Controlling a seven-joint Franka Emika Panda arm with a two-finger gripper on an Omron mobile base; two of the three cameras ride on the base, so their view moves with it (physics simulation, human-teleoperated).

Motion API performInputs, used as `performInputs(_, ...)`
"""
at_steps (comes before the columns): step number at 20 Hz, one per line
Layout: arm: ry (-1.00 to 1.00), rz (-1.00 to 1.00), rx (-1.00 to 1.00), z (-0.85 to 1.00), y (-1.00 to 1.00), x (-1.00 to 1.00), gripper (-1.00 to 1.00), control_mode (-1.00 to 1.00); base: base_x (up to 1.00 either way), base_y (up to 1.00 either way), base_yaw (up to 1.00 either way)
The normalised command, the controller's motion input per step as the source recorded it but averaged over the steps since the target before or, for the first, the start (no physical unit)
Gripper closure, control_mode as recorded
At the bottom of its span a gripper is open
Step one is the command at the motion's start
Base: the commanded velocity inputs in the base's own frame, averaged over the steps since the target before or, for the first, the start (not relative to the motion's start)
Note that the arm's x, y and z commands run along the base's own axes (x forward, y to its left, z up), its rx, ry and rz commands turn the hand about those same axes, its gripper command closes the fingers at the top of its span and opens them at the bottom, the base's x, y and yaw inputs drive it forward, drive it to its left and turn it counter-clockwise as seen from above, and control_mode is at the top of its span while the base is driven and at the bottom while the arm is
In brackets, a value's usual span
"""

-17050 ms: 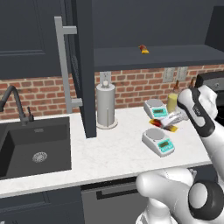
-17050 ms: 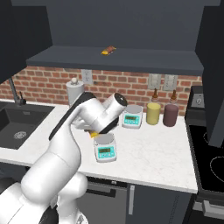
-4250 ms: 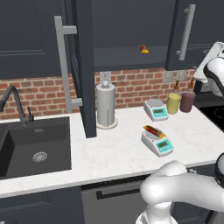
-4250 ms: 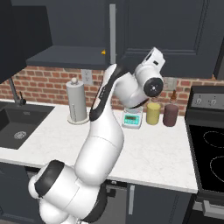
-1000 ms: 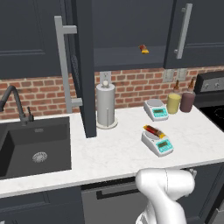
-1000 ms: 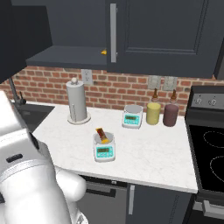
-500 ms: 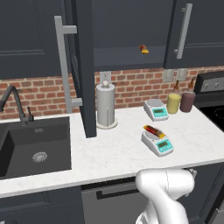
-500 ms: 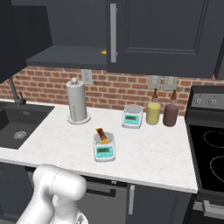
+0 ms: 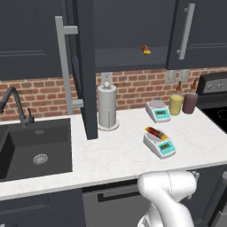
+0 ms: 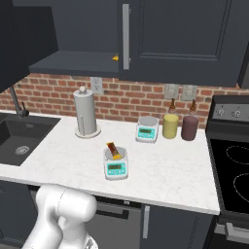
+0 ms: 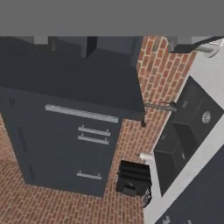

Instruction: Pick the bar and place it on the digital scale for weighing, and close the cabinet.

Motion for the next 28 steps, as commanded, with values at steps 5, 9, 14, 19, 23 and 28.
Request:
performInputs(5,-0.11,-0.09,0.01,-0.54,1.0,0.0,-1.0,-1.0,0.0,0.0,0.0)
performInputs(9,-0.18,-0.15,0.02,-0.46,1.0,0.0,-1.0,-1.0,0.0,0.0,0.0)
performInputs(14,-0.29,-0.22,0.09,-0.45,1.0,0.03,-1.0,-1.0,0.0,0.0,0.0)
performInputs(19,-0.29,-0.28,0.13,-0.47,1.0,0.27,-1.0,-1.0,0.0,0.0,0.0)
performInputs(23,-0.19,-0.26,0.16,-0.41,1.0,0.83,-1.0,-1.0,0.0,0.0,0.0)
performInputs(28,-0.27,-0.16,0.13,-0.29,1.0,1.0,-1.0,-1.0,0.0,0.0,0.0)
